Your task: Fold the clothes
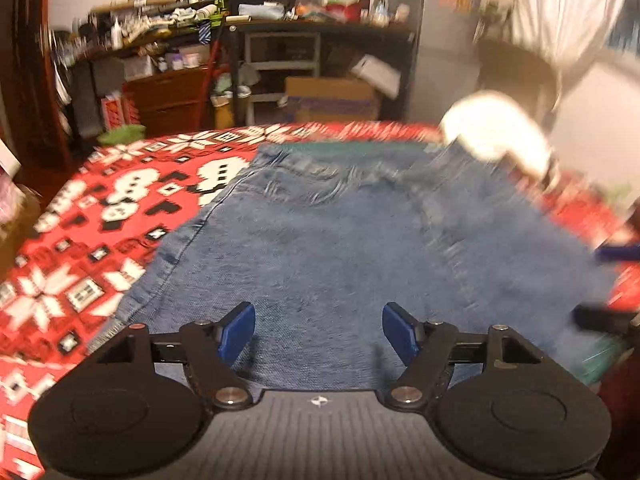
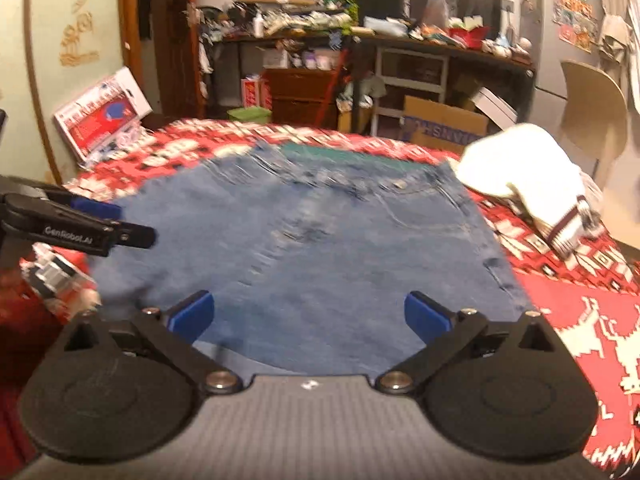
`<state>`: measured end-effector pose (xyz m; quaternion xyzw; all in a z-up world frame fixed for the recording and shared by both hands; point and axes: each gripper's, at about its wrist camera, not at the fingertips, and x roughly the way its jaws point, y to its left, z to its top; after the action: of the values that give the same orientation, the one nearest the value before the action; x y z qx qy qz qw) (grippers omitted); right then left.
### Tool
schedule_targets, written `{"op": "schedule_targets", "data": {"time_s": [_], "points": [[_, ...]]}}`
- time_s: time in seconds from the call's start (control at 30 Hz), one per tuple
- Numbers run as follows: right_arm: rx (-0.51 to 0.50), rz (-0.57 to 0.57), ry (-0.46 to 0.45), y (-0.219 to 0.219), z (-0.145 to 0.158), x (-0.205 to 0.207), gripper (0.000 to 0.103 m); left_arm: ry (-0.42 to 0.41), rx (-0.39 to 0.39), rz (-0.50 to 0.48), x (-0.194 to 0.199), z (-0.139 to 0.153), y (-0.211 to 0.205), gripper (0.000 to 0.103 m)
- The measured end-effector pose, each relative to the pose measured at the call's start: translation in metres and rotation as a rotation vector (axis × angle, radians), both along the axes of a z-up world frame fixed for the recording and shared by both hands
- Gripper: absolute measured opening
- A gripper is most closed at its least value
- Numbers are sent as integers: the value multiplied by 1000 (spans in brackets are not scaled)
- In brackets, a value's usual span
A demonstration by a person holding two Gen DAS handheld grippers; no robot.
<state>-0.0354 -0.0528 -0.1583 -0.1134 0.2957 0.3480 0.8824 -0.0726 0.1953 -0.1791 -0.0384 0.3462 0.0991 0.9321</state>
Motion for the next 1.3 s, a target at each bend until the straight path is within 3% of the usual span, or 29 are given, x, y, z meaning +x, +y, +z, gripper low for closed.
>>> {"op": "schedule_targets", "data": {"time_s": [0.1,0.17,0.23,0.4,0.63,1.07,1.3], "points": [[13,-39,46,-14,-17,17,102,30,26,-2,6,-10,-7,73],[23,-76,86,-22,-31,26,102,49,38,10,7,-16,-10,85],[-11,-113,112,-25,-45,34,102,69,71,13,8,-22,-15,85],[-62,-66,34,-33,-57,31,102,50,164,23,-1,-29,-22,97],[-25,-47,43,-51,-57,27,102,29,33,91,-16,-35,-5,103],[12,-92,28,-58,-56,13,102,48,19,90,-15,-34,-5,103],[-27,-126,0,-54,-50,6,102,146,-3,70,-3,-26,0,103]]}}
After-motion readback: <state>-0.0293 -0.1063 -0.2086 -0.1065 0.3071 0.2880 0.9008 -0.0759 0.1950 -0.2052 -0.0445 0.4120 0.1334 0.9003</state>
